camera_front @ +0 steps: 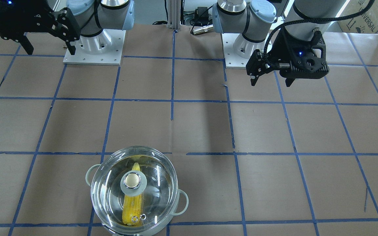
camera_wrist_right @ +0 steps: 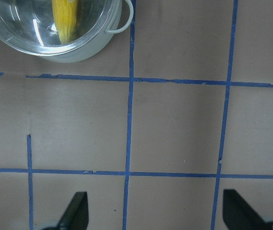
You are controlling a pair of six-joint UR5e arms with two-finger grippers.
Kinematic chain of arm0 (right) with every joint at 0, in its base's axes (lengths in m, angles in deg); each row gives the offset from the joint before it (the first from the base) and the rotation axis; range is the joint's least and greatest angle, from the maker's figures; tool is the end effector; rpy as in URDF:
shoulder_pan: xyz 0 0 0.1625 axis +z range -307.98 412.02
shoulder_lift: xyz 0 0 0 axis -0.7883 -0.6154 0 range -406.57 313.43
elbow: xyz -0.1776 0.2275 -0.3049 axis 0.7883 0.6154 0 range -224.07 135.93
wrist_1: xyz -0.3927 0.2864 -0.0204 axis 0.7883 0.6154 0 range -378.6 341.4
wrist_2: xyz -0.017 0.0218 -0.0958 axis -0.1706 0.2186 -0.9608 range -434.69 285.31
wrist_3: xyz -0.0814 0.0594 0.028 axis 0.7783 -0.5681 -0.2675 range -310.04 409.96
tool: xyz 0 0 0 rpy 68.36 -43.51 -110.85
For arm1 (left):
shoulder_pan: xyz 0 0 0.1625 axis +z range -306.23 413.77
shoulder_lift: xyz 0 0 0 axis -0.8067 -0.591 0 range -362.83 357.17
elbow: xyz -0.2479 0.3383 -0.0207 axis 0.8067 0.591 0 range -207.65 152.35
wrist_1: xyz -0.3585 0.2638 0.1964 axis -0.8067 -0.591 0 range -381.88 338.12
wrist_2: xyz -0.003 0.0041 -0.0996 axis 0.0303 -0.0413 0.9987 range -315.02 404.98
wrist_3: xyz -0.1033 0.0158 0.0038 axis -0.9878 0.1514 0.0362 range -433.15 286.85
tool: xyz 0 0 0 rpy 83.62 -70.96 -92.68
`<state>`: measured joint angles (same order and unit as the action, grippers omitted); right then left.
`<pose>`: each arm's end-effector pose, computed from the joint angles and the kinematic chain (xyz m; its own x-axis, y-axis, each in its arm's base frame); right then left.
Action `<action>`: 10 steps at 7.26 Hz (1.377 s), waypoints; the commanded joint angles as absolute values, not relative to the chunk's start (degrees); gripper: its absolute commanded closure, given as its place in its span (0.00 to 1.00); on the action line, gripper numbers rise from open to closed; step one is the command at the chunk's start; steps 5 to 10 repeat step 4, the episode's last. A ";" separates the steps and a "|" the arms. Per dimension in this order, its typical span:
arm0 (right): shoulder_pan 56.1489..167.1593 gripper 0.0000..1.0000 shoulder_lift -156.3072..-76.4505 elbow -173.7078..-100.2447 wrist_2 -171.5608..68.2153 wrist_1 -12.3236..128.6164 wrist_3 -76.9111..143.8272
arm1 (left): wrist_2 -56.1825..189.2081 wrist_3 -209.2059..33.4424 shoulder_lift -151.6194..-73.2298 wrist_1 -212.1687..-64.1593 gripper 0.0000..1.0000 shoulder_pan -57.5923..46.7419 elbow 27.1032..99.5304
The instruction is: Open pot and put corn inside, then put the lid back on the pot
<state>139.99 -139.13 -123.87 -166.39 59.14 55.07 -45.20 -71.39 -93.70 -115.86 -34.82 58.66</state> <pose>0.1110 -0.5424 0.5816 -0.9981 -0.0534 0.0301 -0.0536 0.9985 -0.0060 -0.1190 -0.5744 0.4989 -1.0000 0.0062 -0.0024 0.0061 0.9998 0.0202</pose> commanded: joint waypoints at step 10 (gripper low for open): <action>140.00 0.01 -139.38 -124.40 -166.63 59.27 55.32 | -45.02 -71.30 -93.71 -115.75 0.00 -34.82 58.66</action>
